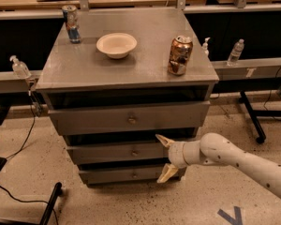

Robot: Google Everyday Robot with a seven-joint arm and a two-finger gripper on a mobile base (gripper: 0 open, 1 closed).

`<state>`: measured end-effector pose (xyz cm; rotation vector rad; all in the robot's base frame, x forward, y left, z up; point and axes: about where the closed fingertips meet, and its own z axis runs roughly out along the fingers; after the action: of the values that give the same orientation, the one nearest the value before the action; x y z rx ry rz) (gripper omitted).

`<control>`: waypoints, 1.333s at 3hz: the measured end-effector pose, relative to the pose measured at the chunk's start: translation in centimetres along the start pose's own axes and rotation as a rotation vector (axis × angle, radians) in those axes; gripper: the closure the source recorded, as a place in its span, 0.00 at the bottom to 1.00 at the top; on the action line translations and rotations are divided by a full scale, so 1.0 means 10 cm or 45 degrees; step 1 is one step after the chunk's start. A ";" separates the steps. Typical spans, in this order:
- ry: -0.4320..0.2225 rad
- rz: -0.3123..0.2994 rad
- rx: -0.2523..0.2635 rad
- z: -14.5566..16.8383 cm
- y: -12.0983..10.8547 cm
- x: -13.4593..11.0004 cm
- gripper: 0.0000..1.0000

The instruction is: Open middle drawer

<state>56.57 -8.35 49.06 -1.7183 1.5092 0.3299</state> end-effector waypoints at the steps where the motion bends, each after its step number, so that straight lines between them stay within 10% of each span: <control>1: 0.006 0.048 0.019 -0.01 0.04 0.15 0.00; 2: 0.007 0.051 0.020 -0.01 0.05 0.16 0.00; 4: 0.389 -0.366 0.119 0.05 -0.22 0.66 0.00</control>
Offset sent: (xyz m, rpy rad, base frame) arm -0.0003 -0.0096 -0.0096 0.0088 0.0136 -0.0303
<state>60.37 -12.72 45.20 -1.9414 1.4326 -0.1570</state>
